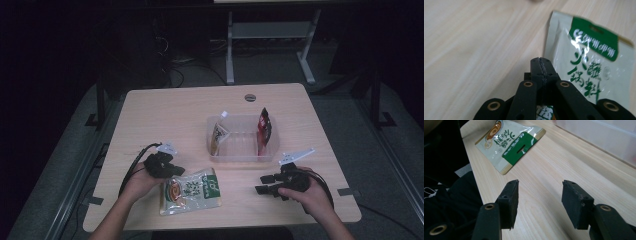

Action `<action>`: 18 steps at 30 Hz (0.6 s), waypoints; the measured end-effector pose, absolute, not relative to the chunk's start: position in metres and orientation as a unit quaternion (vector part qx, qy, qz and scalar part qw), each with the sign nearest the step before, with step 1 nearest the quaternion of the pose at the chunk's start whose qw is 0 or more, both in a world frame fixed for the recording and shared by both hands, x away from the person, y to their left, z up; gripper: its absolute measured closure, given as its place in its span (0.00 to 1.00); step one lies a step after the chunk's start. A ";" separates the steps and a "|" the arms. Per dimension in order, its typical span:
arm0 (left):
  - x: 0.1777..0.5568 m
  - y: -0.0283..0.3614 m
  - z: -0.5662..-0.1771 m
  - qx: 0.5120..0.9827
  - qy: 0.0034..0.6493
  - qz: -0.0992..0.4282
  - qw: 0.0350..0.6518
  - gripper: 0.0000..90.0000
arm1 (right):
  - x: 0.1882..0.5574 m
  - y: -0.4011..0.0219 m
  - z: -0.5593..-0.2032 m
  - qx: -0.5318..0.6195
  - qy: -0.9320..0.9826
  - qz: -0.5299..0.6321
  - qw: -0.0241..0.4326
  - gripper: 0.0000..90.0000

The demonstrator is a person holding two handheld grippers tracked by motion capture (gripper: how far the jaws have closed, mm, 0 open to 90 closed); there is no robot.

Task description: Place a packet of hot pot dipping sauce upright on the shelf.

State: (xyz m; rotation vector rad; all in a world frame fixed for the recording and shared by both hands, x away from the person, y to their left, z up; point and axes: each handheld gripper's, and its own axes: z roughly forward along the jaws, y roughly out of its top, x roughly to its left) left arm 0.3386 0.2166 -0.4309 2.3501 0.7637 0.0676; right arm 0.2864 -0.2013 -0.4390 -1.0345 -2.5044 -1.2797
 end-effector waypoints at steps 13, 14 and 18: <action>0.279 0.269 -0.426 0.872 0.340 0.052 0.348 0.99 | 0.286 -0.196 -0.441 -0.341 -0.837 -0.422 0.069 0.50; 0.277 0.272 -0.429 0.871 0.346 0.050 0.345 0.99 | 0.286 -0.195 -0.442 -0.341 -0.838 -0.421 0.069 0.50; 0.276 0.276 -0.438 0.870 0.362 0.042 0.333 0.92 | 0.286 -0.193 -0.442 -0.341 -0.838 -0.420 0.071 0.49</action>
